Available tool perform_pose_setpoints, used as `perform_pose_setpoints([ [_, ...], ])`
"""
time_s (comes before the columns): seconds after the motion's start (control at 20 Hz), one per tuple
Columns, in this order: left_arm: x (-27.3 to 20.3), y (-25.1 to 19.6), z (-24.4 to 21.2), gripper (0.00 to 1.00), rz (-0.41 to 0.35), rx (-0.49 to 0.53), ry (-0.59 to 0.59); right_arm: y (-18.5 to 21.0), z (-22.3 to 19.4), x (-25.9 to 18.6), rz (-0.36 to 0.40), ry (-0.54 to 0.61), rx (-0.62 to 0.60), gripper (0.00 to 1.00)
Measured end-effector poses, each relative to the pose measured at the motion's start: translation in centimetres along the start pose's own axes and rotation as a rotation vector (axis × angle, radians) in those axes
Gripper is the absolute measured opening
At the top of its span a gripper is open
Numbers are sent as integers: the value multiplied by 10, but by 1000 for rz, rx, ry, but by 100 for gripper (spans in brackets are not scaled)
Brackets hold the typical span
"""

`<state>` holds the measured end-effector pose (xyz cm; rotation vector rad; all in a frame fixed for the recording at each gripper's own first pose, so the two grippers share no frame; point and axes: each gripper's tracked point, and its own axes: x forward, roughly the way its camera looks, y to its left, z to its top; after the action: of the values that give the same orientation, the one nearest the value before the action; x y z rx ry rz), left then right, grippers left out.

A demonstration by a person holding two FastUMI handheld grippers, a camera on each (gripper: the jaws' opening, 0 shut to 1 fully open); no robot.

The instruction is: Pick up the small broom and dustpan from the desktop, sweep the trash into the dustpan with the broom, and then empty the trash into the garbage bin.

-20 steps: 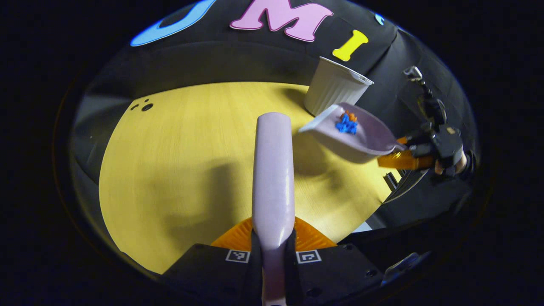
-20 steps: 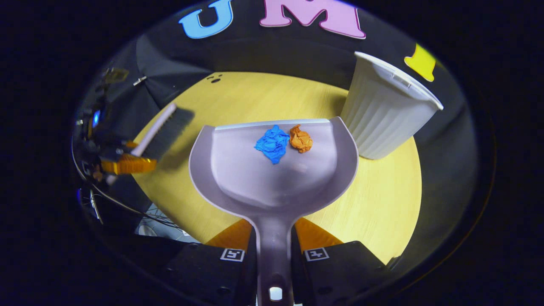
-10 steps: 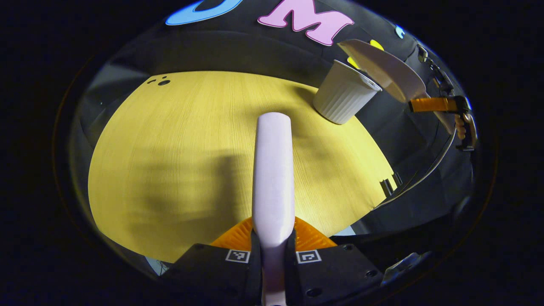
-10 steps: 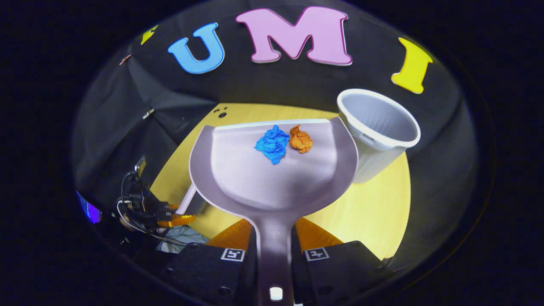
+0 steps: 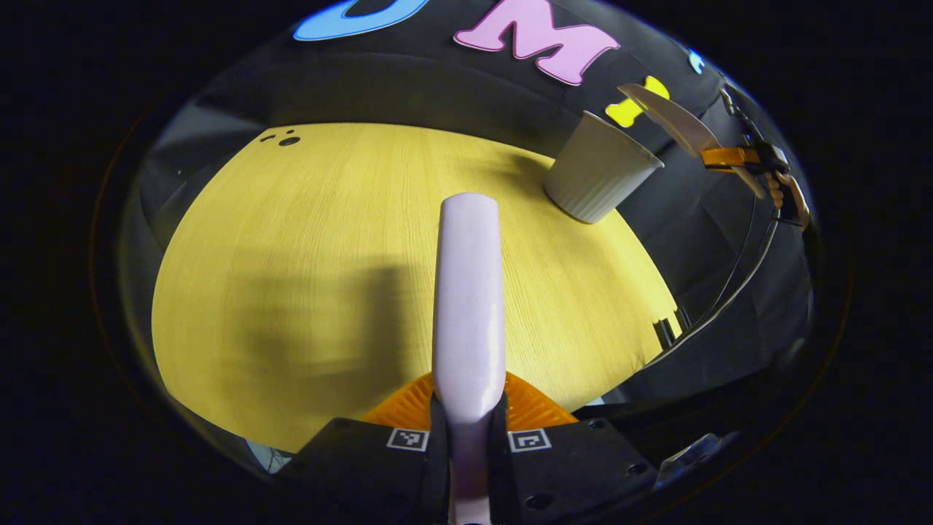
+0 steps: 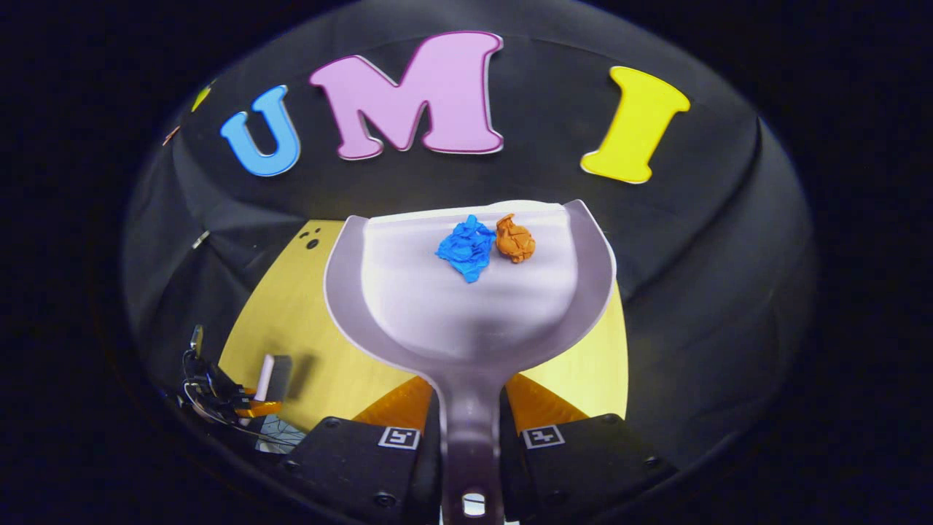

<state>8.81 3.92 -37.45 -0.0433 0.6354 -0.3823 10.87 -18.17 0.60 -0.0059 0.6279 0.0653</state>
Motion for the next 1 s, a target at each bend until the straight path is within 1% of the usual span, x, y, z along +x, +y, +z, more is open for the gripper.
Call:
perform_pose_setpoints([
  [0.1,1,0,11,25,0,-25,-11,-31,8,10,-60,7,-2,36],
  [0.2,1,-1,20,24,1,-36,-16,-54,15,29,-113,12,7,36],
  [0.25,1,2,26,25,9,-39,-16,-64,18,37,-134,13,25,36],
  [0.3,1,5,30,24,17,-40,-13,-73,21,45,-152,10,44,36],
  [0.4,0,8,35,25,27,-40,-4,-91,23,57,-210,5,41,36],
  [0.5,0,13,39,25,37,-31,1,-108,23,65,-267,4,-19,36],
  [0.6,1,20,48,24,65,-30,-14,-115,20,68,-331,-14,-87,36],
  [0.65,2,22,54,25,75,-40,-31,-119,22,71,-367,-27,-129,36],
  [0.8,6,20,66,25,76,-92,-51,-137,26,77,-449,-38,-253,36],
  [0.85,8,19,68,24,74,-103,-54,-142,30,75,-487,-54,-302,36],
  [1.0,9,19,77,25,95,-93,-81,-149,36,70,-550,-82,-426,36],
])
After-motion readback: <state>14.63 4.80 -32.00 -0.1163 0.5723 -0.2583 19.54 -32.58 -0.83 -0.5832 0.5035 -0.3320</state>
